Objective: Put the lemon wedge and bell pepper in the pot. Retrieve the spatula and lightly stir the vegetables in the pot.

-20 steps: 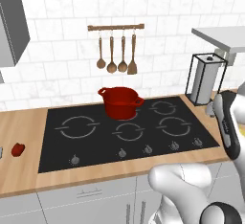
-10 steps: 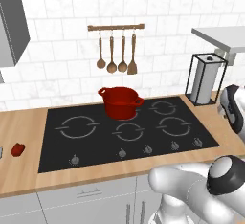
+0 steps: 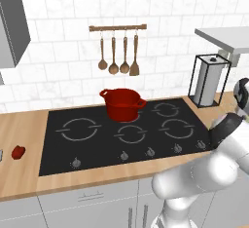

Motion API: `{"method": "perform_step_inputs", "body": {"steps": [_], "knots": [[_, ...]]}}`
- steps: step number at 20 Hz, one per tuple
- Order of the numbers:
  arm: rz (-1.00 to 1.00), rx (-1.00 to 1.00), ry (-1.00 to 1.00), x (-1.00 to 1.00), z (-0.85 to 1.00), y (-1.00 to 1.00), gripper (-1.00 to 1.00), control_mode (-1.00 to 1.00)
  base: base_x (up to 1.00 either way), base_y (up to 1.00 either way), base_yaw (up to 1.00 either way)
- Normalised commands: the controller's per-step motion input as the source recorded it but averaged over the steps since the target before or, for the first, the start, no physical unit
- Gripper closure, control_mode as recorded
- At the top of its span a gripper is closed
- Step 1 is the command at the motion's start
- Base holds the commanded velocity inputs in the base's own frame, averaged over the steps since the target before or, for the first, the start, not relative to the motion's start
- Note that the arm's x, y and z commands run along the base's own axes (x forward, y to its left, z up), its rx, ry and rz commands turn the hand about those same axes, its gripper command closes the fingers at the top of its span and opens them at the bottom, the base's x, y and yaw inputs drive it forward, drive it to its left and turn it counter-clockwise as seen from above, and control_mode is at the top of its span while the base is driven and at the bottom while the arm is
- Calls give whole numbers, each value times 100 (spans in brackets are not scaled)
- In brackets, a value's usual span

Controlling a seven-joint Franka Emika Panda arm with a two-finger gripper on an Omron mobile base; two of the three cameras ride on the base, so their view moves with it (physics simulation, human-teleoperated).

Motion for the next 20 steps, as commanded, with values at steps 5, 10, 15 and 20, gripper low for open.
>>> {"method": "perform_step_inputs", "body": {"steps": [5, 10, 15, 20], "knots": [[0, 0, 0, 0, -48, -39, -100, -100, 0, 0, 0], [0, 0, 0, 0, -45, -13, -100, -100, 0, 0, 0], [2, 0, 0, 0, -48, 0, -100, -100, 0, 0, 0], [3, 0, 0, 16, -41, 0, -100, -100, 0, 0, 0]]}}
